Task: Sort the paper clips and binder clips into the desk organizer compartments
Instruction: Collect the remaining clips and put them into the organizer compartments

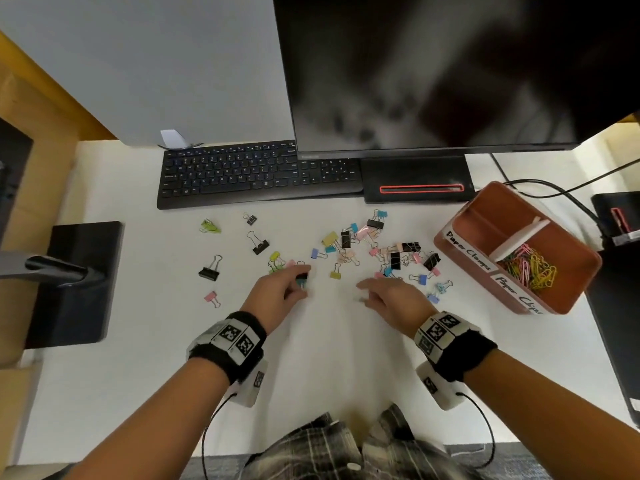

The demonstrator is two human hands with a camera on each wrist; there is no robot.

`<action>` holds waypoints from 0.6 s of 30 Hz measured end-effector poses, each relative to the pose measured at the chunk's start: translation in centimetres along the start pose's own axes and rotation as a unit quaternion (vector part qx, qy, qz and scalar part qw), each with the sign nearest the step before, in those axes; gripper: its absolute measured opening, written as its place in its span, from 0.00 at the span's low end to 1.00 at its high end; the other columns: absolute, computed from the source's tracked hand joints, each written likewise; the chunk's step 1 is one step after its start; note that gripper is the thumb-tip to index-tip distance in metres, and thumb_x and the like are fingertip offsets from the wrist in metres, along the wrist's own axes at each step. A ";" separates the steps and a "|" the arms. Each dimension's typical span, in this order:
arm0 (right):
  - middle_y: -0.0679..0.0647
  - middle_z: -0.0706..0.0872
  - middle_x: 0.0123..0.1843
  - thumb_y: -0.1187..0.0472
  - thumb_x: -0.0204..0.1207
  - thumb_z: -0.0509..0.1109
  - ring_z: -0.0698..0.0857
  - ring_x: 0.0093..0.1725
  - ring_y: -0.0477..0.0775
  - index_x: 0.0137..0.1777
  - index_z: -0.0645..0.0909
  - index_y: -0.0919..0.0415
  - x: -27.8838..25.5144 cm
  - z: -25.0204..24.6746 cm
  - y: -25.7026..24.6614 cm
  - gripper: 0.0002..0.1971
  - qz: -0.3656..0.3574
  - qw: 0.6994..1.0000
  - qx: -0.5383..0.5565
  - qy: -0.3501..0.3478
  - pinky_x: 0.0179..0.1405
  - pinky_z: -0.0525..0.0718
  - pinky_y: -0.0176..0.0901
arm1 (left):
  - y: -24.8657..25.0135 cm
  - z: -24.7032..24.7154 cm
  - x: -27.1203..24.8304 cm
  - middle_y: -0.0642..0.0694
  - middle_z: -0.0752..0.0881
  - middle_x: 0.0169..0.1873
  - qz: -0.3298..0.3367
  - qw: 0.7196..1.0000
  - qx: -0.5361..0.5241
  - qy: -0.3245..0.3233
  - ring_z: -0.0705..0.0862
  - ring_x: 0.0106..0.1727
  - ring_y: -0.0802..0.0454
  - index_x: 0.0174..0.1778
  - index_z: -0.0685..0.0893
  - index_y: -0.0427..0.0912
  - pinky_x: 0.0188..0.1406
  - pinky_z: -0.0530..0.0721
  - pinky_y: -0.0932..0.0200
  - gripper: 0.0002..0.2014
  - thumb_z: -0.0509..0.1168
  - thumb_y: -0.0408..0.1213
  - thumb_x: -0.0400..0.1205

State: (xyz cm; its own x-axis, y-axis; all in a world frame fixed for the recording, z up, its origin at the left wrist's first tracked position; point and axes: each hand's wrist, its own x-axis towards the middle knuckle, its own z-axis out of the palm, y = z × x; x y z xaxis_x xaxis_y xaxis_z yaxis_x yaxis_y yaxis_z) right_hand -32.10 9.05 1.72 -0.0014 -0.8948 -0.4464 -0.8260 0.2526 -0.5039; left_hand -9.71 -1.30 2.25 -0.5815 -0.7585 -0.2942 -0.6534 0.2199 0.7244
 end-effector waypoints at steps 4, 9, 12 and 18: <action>0.56 0.88 0.51 0.60 0.80 0.66 0.84 0.52 0.56 0.58 0.84 0.61 3.3 -4.2 -1.0 0.11 -0.055 0.987 -0.027 0.148 0.54 0.81 0.41 | 3.0 -1.1 5.6 0.48 0.83 0.43 0.017 0.999 0.046 -0.010 0.80 0.42 0.54 0.71 0.73 0.51 0.53 0.81 0.58 0.22 0.65 0.34 0.80; 0.59 0.87 0.56 0.59 0.80 0.62 0.81 0.62 0.61 0.58 0.84 0.59 8.3 -6.5 -1.2 0.12 -0.004 0.991 -0.055 0.126 0.66 0.76 0.54 | 4.0 -0.1 11.8 0.37 0.83 0.59 -0.003 0.981 0.168 -0.096 0.81 0.58 0.41 0.77 0.63 0.53 0.62 0.79 0.49 0.29 0.63 0.34 0.80; 0.60 0.83 0.60 0.61 0.81 0.60 0.82 0.60 0.63 0.62 0.81 0.58 9.7 -5.6 -1.2 0.14 0.001 0.996 -0.076 0.053 0.63 0.78 0.54 | 3.7 0.4 13.1 0.38 0.81 0.65 -0.010 0.961 0.223 -0.165 0.79 0.63 0.41 0.75 0.66 0.50 0.62 0.76 0.52 0.27 0.62 0.33 0.80; 0.62 0.82 0.51 0.68 0.80 0.60 0.85 0.49 0.63 0.56 0.81 0.64 7.7 -3.8 0.0 0.10 -0.029 0.994 -0.106 0.019 0.51 0.85 0.53 | 2.4 0.0 11.2 0.44 0.83 0.41 -0.030 0.985 0.119 -0.117 0.81 0.40 0.47 0.56 0.72 0.49 0.41 0.82 0.55 0.12 0.63 0.32 0.80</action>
State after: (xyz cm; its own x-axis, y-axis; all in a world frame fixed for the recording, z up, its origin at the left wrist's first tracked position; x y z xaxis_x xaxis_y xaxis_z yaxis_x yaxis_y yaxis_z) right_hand -34.31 0.79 1.10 0.0306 -0.9200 -0.3906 -0.9258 0.1213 -0.3581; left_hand -17.84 -9.24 0.68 -0.6164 -0.6177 -0.4883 -0.7688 0.3382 0.5427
